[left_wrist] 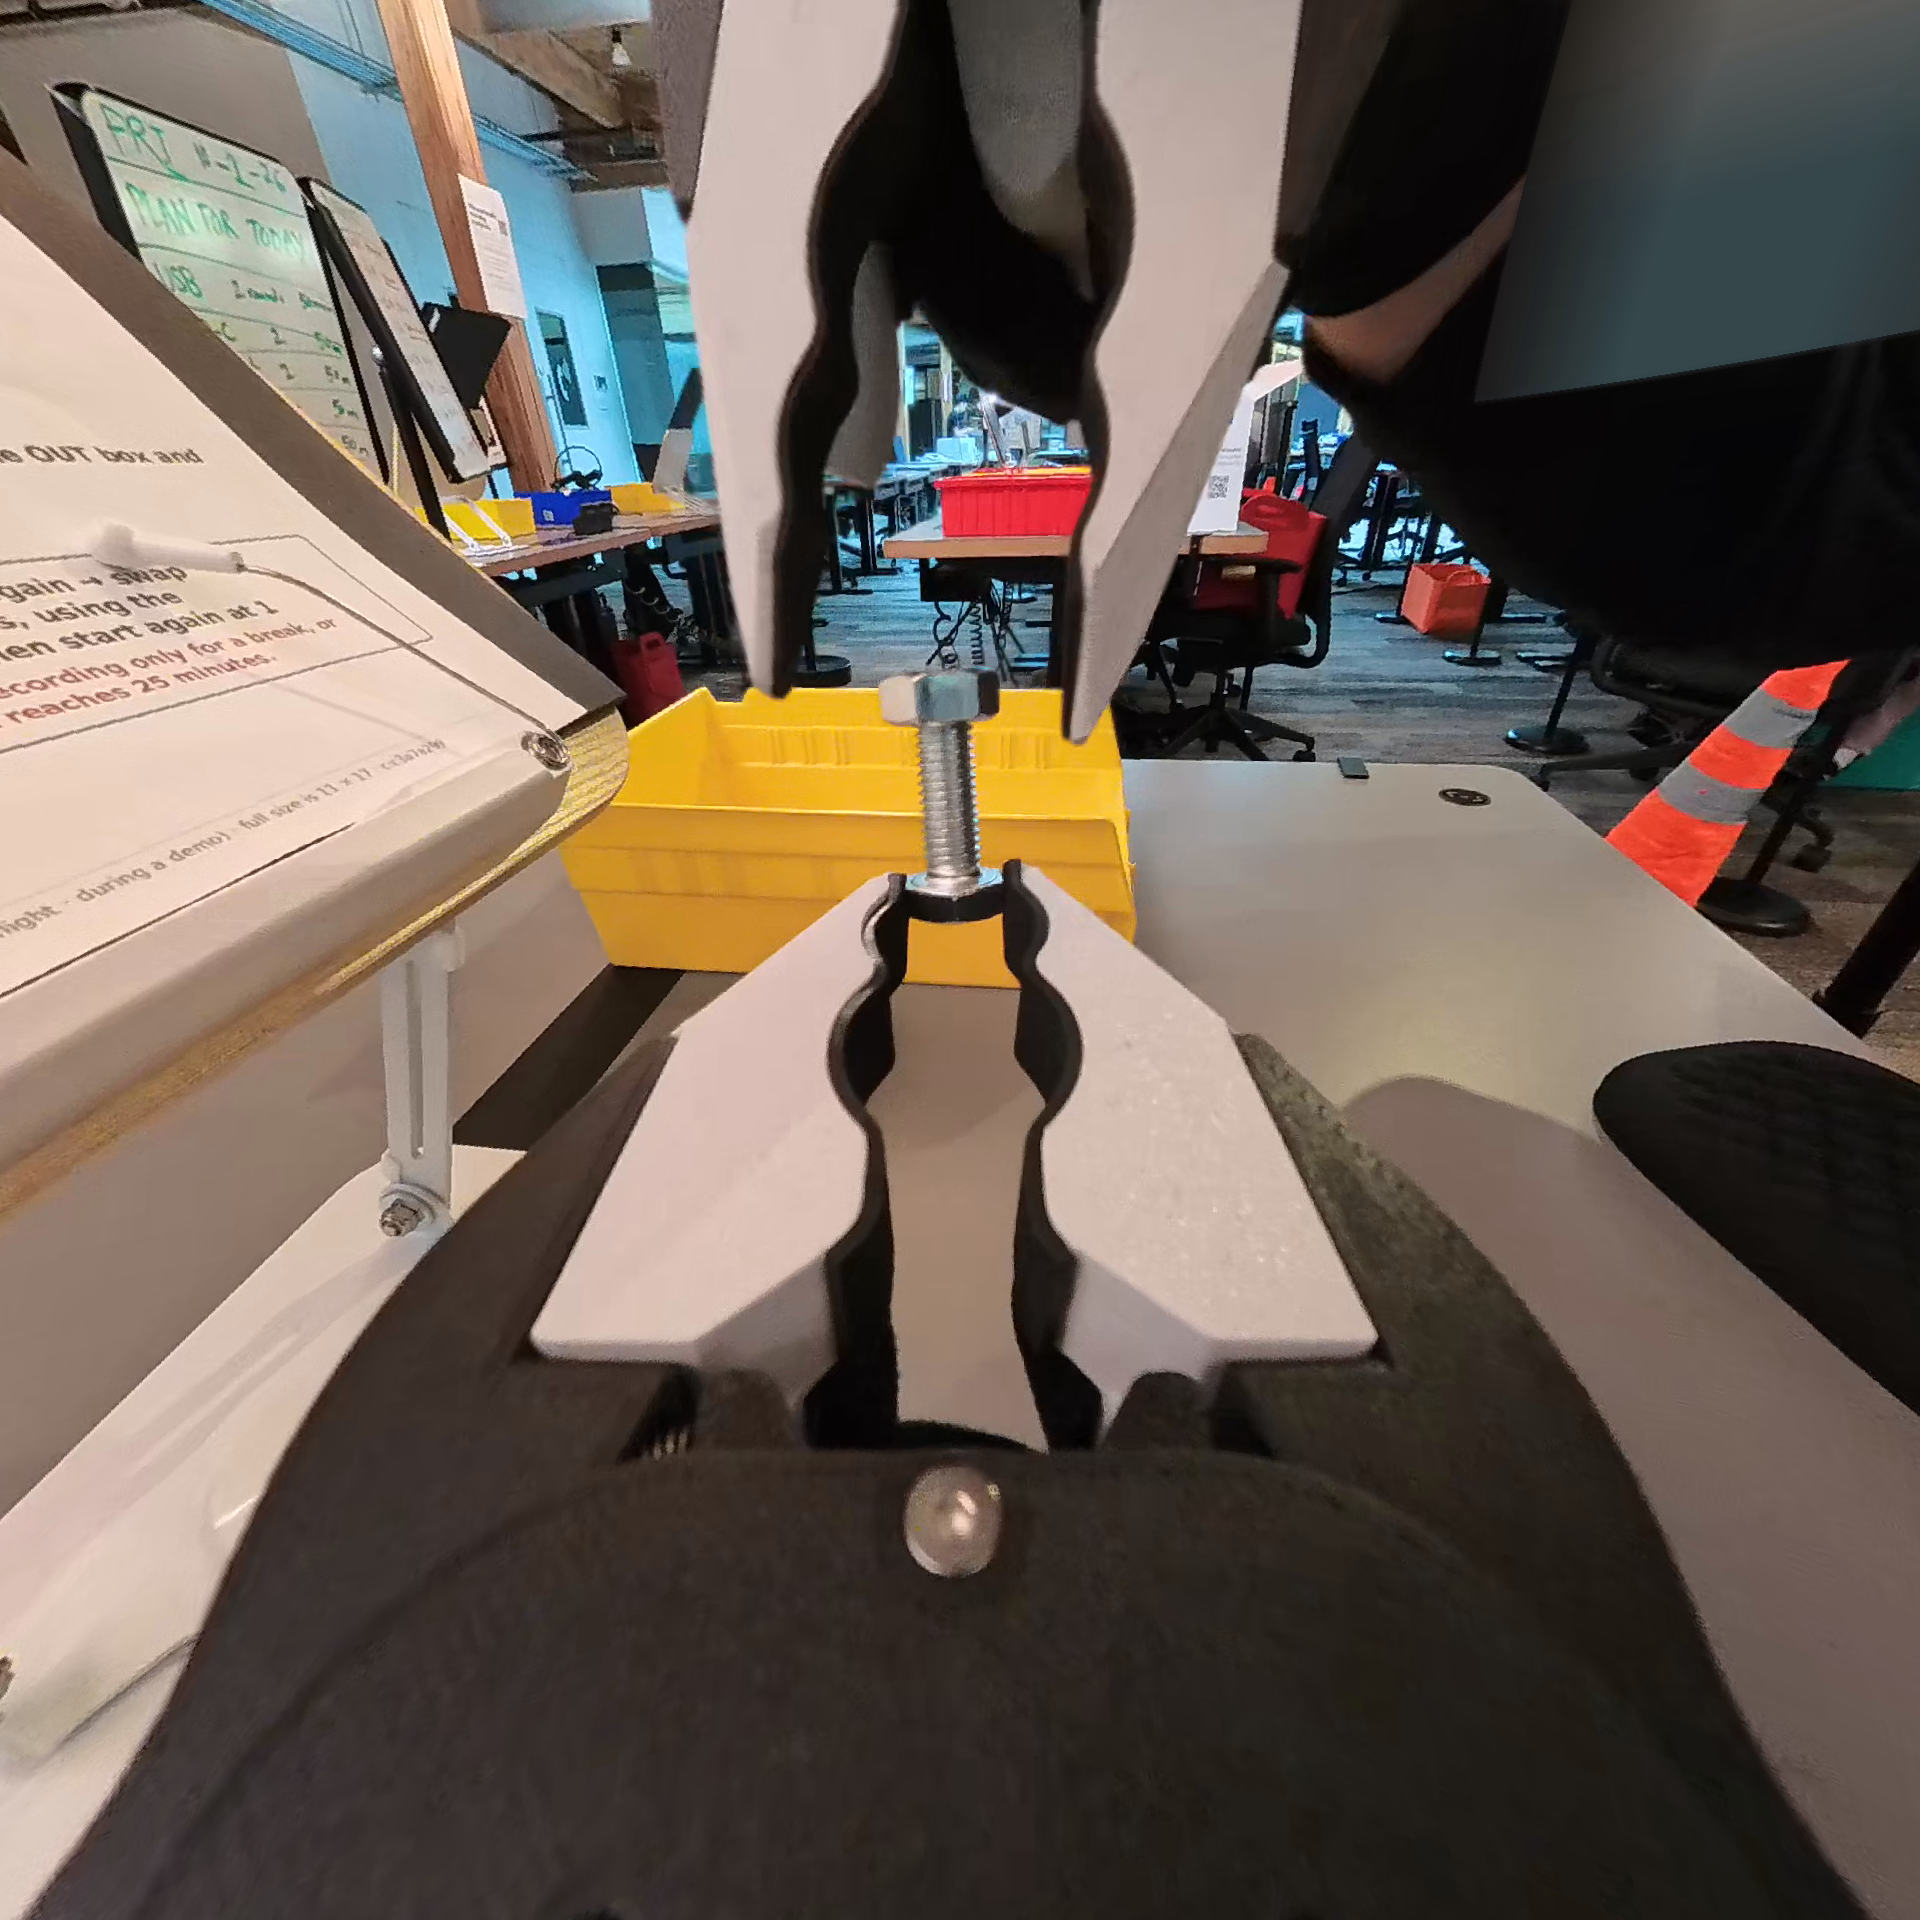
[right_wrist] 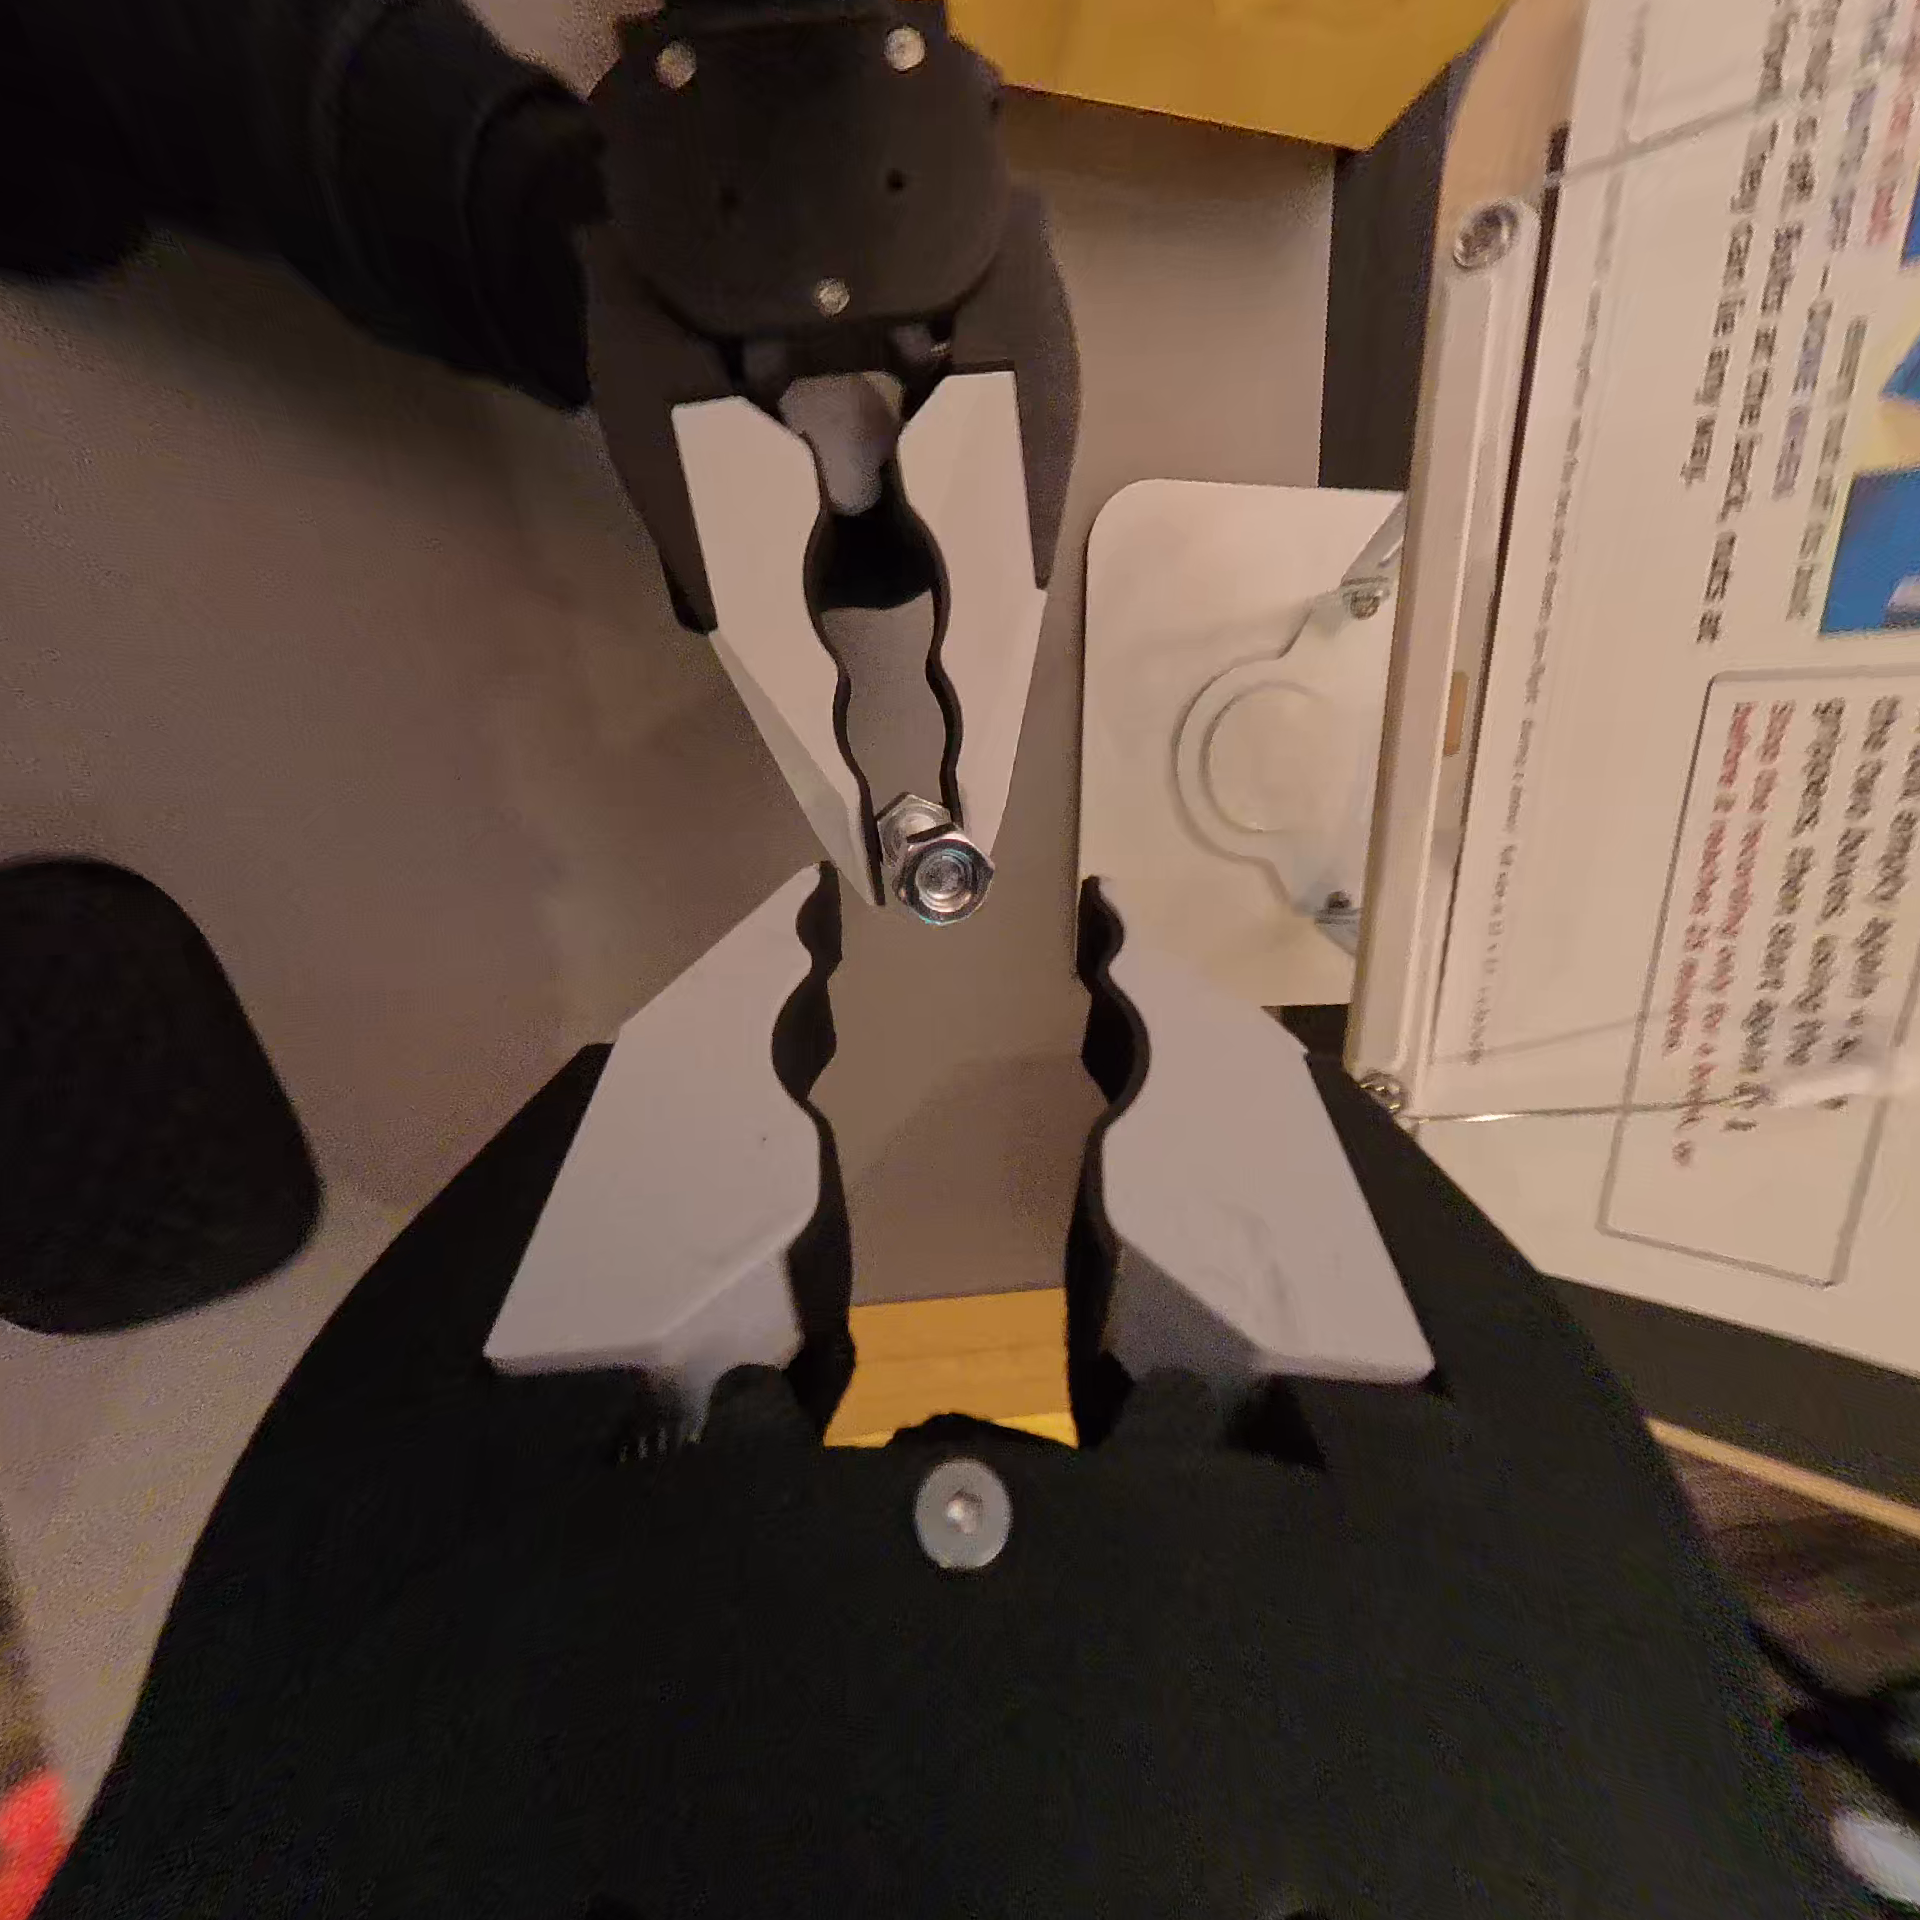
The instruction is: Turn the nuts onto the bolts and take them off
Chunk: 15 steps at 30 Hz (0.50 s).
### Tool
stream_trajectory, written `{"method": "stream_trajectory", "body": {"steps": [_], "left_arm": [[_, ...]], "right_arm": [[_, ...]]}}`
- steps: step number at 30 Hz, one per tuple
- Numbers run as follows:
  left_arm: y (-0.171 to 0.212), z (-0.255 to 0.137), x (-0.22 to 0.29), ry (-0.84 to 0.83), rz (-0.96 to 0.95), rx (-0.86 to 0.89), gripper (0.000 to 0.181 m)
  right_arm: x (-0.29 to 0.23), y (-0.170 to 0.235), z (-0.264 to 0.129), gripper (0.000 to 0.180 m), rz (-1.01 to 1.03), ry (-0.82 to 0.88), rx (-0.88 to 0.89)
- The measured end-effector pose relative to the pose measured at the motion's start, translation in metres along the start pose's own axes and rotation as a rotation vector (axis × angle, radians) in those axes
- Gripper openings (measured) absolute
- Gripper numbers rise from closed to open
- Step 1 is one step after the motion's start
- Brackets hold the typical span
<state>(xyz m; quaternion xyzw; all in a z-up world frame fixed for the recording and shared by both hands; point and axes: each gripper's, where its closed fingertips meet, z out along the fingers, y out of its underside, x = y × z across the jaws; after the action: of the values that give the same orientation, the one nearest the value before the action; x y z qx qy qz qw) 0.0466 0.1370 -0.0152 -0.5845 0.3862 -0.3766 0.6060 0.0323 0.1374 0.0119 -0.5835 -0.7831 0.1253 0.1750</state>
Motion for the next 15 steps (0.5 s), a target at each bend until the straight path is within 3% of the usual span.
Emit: {"method": "stream_trajectory", "body": {"steps": [1,5,9,15], "left_arm": [[0.001,0.0,0.001,0.003,0.0,-0.002,0.016],[0.001,0.002,0.003,0.015,0.003,-0.005,0.016],[0.003,0.003,0.004,0.014,0.01,-0.014,0.016],[0.004,0.001,0.0,0.0,0.0,-0.012,0.016]], "right_arm": [[0.0,0.001,0.0,0.041,-0.062,0.012,-0.008],[-0.006,0.003,0.003,0.025,-0.222,0.026,-0.032],[-0.007,0.003,0.006,0.017,-0.223,0.023,-0.037],[-0.008,-0.002,0.01,0.018,0.285,-0.123,0.012]]}}
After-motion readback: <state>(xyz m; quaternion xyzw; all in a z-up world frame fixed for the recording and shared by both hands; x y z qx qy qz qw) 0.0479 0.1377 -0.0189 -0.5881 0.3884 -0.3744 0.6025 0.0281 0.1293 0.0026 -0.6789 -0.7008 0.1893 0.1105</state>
